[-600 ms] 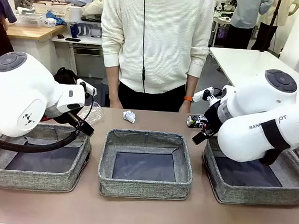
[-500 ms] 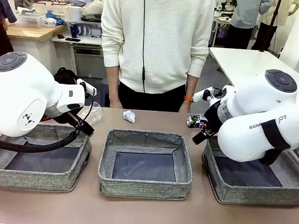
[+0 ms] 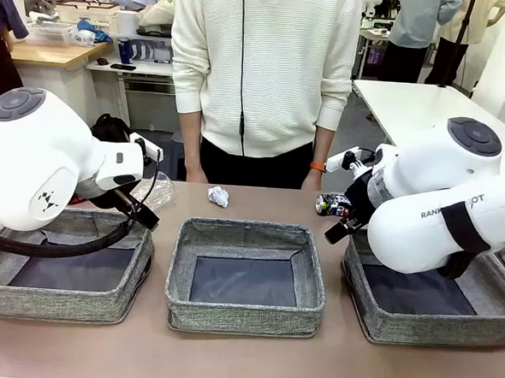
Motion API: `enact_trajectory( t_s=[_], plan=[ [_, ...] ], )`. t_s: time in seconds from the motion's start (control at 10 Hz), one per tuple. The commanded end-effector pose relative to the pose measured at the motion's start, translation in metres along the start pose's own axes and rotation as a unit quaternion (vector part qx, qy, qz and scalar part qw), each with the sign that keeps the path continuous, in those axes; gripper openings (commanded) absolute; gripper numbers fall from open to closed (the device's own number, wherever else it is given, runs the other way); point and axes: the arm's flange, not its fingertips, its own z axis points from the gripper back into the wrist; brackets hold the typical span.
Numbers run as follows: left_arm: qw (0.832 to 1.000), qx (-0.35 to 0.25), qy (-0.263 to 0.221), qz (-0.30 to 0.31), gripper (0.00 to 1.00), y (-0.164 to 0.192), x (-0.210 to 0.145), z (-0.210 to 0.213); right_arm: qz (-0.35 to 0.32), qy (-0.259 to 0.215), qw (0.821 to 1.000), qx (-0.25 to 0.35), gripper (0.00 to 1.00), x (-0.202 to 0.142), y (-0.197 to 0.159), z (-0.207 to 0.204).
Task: Sort the waste into the appropriate baskets.
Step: Pick up the waste item pointed out by the person.
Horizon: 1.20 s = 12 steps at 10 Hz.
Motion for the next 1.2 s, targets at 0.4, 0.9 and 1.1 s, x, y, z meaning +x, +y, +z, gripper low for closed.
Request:
enact_trajectory(
  t_s=[0.4,0.9,1.1],
  plan=[
    [1.0,-0.006,-0.01,-0.001,1.0,0.009,0.008,0.041,-0.024,0.002,0.999,-0.034,1.0,0.007,-0.01,0.049],
    [0.986,0.123,-0.115,-0.004,1.0,-0.01,-0.021,0.201,-0.001,-0.073,0.995,-0.063,1.0,0.025,-0.025,0.151],
    [0.991,0.065,-0.114,-0.008,1.0,0.004,0.021,0.227,0.016,-0.096,0.991,-0.089,1.0,0.018,-0.016,0.212]
  ],
)
